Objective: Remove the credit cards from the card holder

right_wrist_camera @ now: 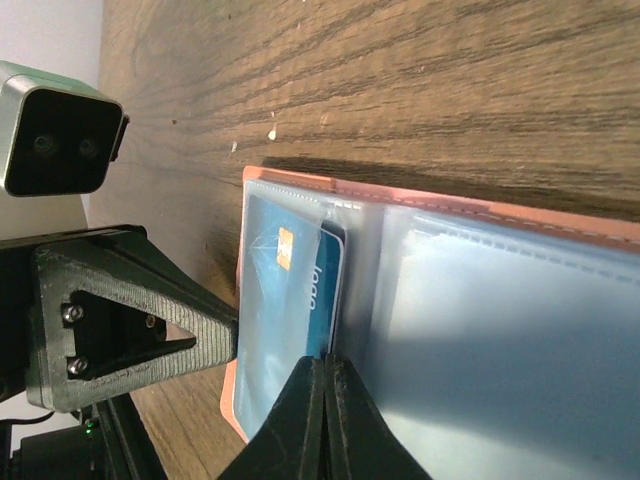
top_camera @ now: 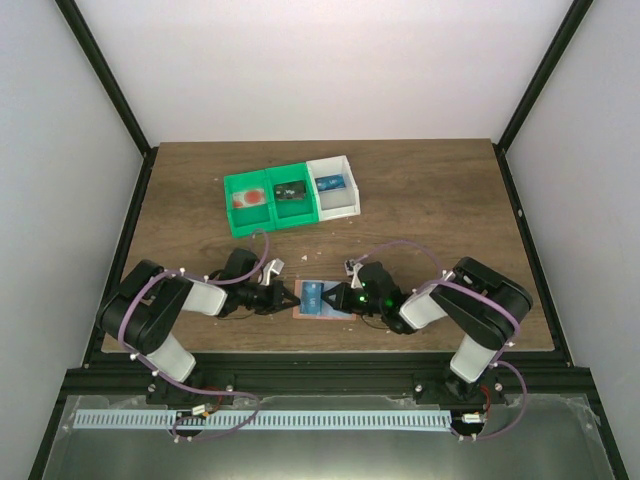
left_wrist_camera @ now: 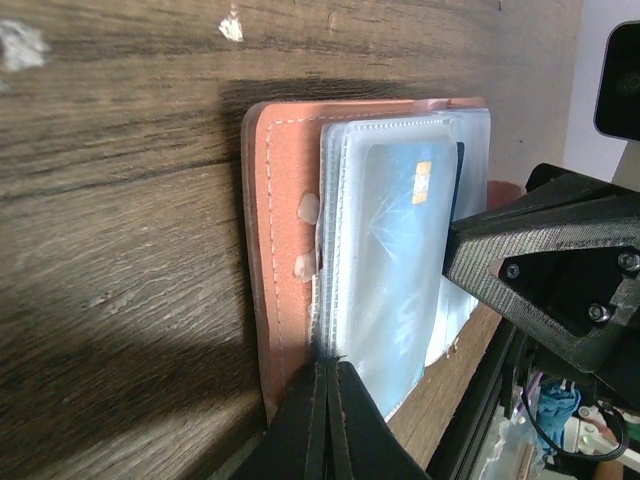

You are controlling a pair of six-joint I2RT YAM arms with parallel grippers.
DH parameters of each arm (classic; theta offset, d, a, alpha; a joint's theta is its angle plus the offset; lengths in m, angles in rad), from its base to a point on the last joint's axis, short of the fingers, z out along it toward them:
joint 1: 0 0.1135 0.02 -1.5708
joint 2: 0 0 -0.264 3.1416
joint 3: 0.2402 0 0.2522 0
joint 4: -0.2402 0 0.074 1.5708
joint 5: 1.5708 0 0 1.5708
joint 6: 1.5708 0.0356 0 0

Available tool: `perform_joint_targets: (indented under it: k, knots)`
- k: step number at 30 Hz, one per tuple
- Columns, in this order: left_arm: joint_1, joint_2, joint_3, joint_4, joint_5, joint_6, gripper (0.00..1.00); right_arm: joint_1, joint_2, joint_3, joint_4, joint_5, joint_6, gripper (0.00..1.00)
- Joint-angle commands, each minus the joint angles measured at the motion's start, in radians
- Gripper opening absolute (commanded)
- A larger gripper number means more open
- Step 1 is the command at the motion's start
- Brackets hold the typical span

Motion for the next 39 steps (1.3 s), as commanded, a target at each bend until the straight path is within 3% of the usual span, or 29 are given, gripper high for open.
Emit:
perform_joint_targets:
  k: [1, 22, 25, 31, 39]
  knots:
    - [-0.011, 0.05, -0.022, -0.123, -0.202, 0.013, 0.0, -0.015, -0.015, -0.031, 0.064, -0.062, -0.014, 0.01]
    - [-0.011, 0.047, -0.013, -0.131, -0.218, 0.004, 0.0, -0.079, -0.04, -0.094, 0.116, -0.117, -0.011, 0.01]
    - [-0.011, 0.047, -0.015, -0.122, -0.212, 0.0, 0.0, -0.077, -0.023, -0.087, 0.131, -0.142, 0.012, 0.11]
    - [-0.011, 0.046, -0.015, -0.115, -0.209, -0.007, 0.0, -0.078, 0.024, -0.068, 0.154, -0.156, 0.048, 0.19]
    - [-0.011, 0.046, -0.016, -0.114, -0.203, -0.006, 0.0, -0.066, 0.062, -0.029, 0.098, -0.118, 0.084, 0.21]
